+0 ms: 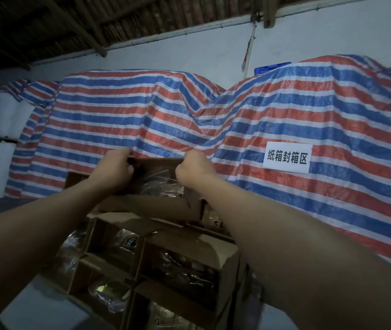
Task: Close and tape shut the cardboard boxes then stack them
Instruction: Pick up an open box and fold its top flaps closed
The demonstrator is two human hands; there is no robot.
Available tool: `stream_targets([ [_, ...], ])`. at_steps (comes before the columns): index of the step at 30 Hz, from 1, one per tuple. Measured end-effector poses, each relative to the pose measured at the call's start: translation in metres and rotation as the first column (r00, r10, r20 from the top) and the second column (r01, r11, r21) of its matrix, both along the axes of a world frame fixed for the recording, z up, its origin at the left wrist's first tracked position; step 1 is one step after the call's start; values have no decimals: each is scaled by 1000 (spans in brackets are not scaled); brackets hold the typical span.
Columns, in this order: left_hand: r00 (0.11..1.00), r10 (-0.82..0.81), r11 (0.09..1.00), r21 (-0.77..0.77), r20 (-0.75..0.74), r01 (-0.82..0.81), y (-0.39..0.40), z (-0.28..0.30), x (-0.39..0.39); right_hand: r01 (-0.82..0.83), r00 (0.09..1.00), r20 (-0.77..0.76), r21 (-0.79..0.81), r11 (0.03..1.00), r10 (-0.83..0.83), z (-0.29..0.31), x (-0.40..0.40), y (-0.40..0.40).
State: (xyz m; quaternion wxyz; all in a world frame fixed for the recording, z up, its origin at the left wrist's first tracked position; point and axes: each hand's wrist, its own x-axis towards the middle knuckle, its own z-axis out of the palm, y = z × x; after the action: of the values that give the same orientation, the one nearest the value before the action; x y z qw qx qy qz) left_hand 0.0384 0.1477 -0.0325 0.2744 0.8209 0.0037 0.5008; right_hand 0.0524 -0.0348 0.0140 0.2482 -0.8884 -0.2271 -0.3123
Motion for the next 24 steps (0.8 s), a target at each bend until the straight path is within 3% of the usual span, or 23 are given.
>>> stream_targets([
  [4,985,-164,984,-61,54,167,-44,38,-33,13,998,-59,60,998,-9,36,-32,-58],
  [6,945,-320,926,-188,73,328,-71,55,-48,38,995,-96,85,996,-29,51,-48,-93],
  [9,803,-596,743,-359,31,565,-116,74,-74,67,983,-182,158,985,-37,68,-72,-153],
  [13,560,-821,547,-433,-111,716,-188,76,-97,92,967,-254,259,962,-24,73,-112,-243],
  [15,438,-897,401,-525,-60,751,-230,64,-102,143,954,-294,262,954,-62,70,-128,-285],
  [19,337,-940,213,-676,56,705,-309,28,-105,278,855,-503,242,930,-125,43,-144,-363],
  [21,293,-956,172,-752,29,636,-342,8,-104,347,791,-592,231,909,-152,20,-147,-396],
  [24,258,-965,183,-811,-41,556,-378,-26,-99,436,695,-695,200,877,-186,-20,-146,-435],
])
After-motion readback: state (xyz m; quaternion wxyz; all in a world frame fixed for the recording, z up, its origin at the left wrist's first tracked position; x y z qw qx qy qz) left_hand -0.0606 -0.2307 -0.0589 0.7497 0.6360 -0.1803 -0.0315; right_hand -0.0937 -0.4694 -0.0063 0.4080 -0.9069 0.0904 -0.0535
